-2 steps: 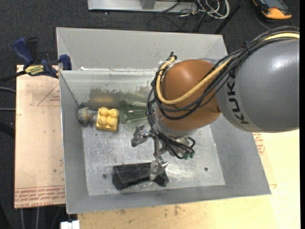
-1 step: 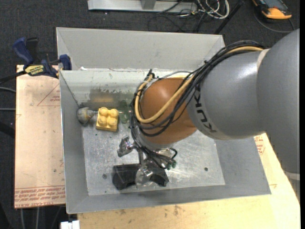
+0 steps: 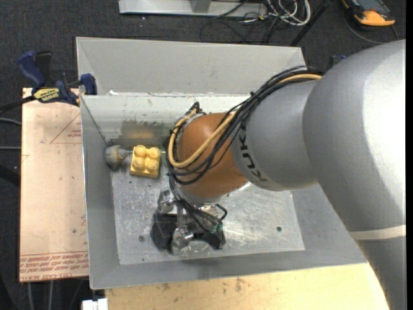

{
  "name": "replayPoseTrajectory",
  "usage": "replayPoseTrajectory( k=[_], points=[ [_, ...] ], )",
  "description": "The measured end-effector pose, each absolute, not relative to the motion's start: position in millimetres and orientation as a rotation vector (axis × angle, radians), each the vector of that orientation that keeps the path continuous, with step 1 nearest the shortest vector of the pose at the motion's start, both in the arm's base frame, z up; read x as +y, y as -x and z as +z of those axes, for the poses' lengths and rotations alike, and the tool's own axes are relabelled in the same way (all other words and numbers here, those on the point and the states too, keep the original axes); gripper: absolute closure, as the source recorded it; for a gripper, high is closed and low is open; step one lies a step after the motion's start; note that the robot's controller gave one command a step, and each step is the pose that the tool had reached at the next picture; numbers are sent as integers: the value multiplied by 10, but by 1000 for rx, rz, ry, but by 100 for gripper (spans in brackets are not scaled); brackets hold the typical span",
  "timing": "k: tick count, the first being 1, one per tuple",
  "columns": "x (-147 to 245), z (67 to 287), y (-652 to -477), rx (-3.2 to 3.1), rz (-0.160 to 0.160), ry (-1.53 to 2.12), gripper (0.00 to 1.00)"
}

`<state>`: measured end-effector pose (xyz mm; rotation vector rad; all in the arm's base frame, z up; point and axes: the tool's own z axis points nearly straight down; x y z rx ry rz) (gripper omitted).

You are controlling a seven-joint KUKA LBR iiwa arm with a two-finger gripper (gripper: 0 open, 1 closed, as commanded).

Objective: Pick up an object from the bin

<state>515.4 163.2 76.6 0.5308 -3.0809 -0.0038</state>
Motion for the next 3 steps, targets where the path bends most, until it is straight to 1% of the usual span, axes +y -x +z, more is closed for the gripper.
replayPoseTrajectory(
  k=[1, 2, 3],
  points=[
    [1632, 766, -5154, -3081, -4, -531, 100],
    [1665, 782, -5063, -3103, 3, -565, 100],
    [1748, 2126, -5254, -3087, -1, -578, 100]
  ],
)
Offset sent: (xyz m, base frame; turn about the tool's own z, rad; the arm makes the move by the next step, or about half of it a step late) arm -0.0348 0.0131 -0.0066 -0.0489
